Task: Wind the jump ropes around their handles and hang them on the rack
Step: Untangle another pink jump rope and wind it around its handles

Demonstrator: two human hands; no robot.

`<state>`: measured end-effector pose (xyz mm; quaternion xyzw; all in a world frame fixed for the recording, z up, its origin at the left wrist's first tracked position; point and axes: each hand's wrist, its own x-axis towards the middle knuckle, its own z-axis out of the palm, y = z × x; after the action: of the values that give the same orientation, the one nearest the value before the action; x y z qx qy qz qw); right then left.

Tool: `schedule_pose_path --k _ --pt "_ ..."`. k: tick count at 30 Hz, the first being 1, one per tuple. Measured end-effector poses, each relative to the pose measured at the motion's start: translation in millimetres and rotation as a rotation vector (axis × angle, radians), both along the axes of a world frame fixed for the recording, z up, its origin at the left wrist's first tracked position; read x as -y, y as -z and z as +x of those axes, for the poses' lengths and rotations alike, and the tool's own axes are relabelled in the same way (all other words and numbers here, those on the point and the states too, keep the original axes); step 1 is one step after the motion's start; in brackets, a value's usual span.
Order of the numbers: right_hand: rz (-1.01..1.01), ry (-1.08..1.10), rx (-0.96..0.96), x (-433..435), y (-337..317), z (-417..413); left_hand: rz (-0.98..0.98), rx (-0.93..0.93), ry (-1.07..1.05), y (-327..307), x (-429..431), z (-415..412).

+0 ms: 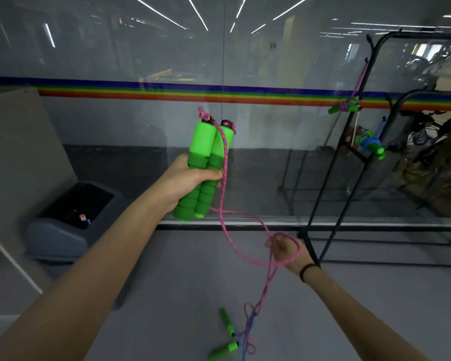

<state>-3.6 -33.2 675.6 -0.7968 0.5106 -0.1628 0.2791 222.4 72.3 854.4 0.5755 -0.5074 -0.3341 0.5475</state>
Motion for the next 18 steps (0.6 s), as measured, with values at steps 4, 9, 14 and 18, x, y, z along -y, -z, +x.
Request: schedule_pose_path --k 4,9,14,18 --pt "-0.242 -0.109 0.100 -4.7 -79.0 6.0 0.074 -0.010 0.045 19.5 11.5 -5.1" --pt "-0.363 -0.152 0.434 -2.5 -166.1 16.8 0.098 -0.118 0.141 32.7 19.5 -12.9" --pt "-0.404 -0.245 0.617 -0.6 -230.1 32.1 0.208 -0.196 0.220 62.3 20.7 -21.9" --pt "-0.416 -0.204 0.669 4.5 -264.9 48.8 0.333 -0.208 0.373 90.6 14.3 -45.0"
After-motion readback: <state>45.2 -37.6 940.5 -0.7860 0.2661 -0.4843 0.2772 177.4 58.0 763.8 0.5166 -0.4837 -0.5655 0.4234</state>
